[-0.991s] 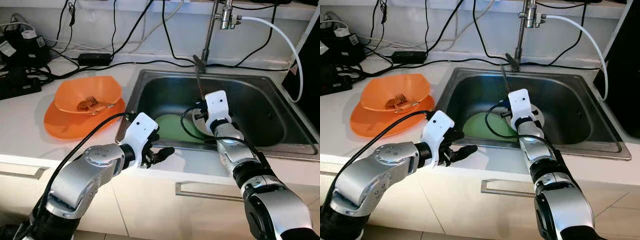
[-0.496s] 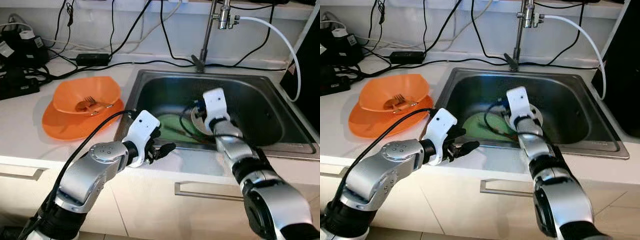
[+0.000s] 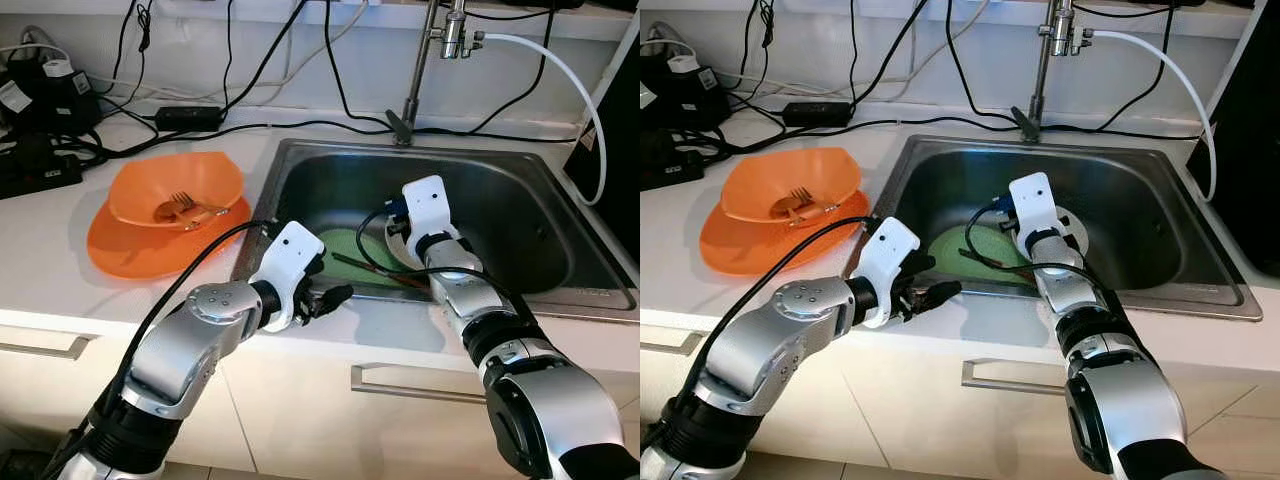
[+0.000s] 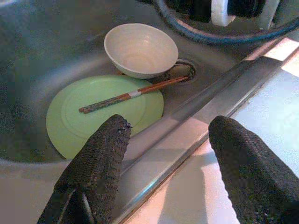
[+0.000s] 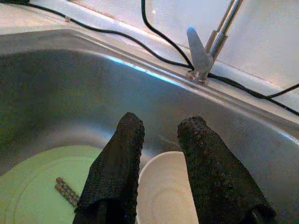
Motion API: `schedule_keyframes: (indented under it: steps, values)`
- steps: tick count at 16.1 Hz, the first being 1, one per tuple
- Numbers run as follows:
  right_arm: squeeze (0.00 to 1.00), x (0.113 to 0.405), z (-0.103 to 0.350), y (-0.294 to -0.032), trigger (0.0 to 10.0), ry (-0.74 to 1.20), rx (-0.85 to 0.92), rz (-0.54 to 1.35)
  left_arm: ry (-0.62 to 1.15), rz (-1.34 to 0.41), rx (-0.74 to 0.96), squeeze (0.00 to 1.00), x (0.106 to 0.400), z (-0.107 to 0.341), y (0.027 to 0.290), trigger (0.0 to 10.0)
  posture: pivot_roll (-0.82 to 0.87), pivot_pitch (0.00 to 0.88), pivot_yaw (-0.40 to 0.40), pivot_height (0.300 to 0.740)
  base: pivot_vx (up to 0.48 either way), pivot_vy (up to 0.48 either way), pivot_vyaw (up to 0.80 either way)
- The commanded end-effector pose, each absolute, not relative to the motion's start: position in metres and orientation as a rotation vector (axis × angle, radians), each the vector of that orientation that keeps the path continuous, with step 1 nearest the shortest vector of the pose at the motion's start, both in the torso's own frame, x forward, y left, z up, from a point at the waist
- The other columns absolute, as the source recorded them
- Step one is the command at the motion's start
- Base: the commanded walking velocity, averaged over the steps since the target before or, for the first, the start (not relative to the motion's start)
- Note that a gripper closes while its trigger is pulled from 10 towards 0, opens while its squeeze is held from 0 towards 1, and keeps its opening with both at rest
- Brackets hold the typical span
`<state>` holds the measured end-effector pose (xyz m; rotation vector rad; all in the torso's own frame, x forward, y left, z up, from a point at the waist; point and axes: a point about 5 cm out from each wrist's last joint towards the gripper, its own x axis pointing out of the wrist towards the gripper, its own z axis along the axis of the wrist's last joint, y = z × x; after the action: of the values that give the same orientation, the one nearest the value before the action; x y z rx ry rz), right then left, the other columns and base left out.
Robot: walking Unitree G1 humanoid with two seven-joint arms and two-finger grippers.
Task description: Kitchen organization
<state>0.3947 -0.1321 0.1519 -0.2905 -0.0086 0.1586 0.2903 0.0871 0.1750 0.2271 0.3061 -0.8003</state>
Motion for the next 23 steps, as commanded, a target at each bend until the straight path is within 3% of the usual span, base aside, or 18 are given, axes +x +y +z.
schedule_keyframes:
  steps: [1,9,11,15,18,23]
  values:
    - [0.0,0.397,0.16,-0.13,10.0,-0.04,-0.287,0.163,0.282,-0.808,0.241,0.0,0.292,0.179,0.085,10.0,0.13,0.0,-0.019,0.74,0.0,0.0,0.0]
    - [0.0,0.389,0.171,-0.178,10.0,-0.157,-0.247,0.006,0.175,-0.605,0.215,0.0,0.312,0.187,0.102,10.0,0.1,0.0,-0.016,0.74,0.0,0.0,0.0]
    - [0.0,0.381,0.16,-0.185,10.0,-0.153,-0.248,-0.01,0.059,-0.508,0.223,0.0,0.319,0.198,0.108,10.0,0.1,0.0,-0.017,0.74,0.0,0.0,0.0]
    - [0.0,0.371,0.153,-0.176,10.0,-0.183,-0.207,0.002,-0.092,-0.393,0.263,0.0,0.323,0.219,0.119,10.0,0.1,0.0,-0.013,0.74,0.0,0.0,0.0]
    - [0.0,0.367,0.145,-0.161,10.0,-0.168,-0.179,0.04,-0.248,-0.274,0.417,0.0,0.325,0.246,0.128,10.0,0.11,0.0,-0.015,0.74,0.0,0.0,0.0]
    - [0.0,0.368,0.149,-0.158,10.0,-0.161,-0.174,0.047,-0.253,-0.37,0.706,0.0,0.299,0.264,0.141,10.0,0.14,0.0,-0.025,0.74,0.0,0.0,0.0]
